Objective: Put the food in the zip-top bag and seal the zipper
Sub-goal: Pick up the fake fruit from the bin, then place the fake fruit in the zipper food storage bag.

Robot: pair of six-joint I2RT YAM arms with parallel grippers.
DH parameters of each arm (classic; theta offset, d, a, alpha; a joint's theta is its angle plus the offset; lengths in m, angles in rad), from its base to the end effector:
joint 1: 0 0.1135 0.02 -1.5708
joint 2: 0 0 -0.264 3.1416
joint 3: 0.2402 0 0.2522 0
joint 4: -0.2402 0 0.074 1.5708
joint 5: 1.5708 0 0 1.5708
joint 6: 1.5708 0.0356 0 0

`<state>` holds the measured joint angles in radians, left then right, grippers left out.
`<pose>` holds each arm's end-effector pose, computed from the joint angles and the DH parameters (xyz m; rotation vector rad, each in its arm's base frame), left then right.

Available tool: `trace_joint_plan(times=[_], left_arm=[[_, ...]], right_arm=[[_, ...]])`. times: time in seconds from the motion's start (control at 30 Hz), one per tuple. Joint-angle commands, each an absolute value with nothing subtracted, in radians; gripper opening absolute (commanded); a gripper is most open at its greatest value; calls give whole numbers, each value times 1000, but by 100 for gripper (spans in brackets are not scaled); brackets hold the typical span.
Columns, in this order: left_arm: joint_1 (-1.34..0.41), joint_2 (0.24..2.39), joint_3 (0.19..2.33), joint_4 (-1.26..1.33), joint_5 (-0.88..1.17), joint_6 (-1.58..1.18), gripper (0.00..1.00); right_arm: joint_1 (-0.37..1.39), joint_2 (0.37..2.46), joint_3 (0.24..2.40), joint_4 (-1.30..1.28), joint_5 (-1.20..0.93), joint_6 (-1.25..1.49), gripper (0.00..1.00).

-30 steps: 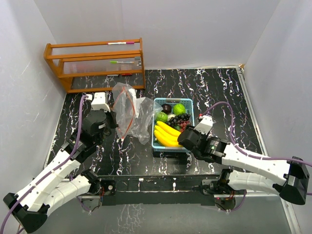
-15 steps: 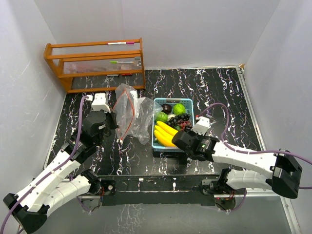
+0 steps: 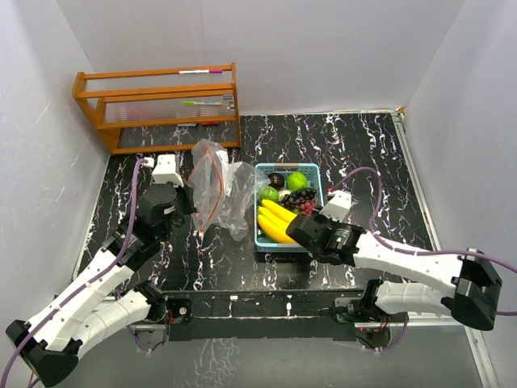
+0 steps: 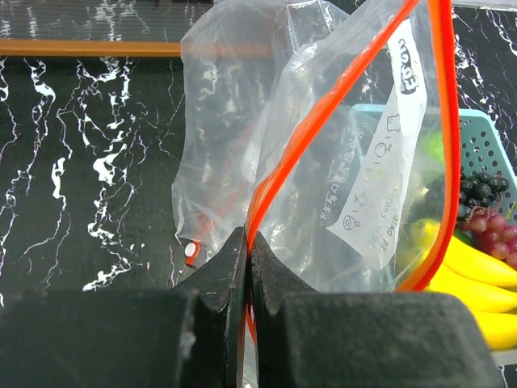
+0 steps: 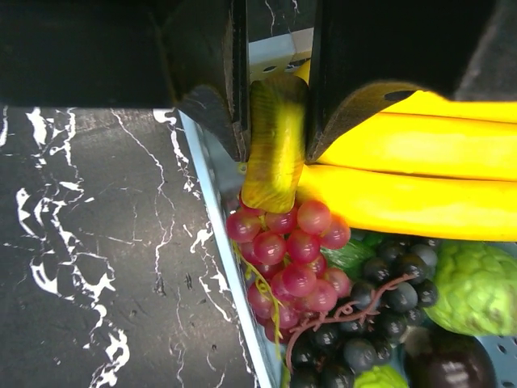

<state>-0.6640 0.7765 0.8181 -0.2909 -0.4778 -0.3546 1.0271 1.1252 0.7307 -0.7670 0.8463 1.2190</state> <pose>0.1489 -0.0957 0.3426 -0.0583 1.8003 -0.2944 0.1233 0.1525 0.2234 0.4183 2.1847 -0.0175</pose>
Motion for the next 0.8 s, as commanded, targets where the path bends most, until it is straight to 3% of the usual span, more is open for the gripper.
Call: trace_joint_plan(times=[0.0,0.33,0.77], left_arm=[[-660,777,822,-276,-473,-363,0],[-660,796,825,-268,-453,-376,0],[-660,818,821,-245,-405,-407,0]], right_arm=[[1023,1015,862,-826,921,1150,8],[1023,832,951,-620,851,853,8],[1023,886,919,-55,667,678,8]])
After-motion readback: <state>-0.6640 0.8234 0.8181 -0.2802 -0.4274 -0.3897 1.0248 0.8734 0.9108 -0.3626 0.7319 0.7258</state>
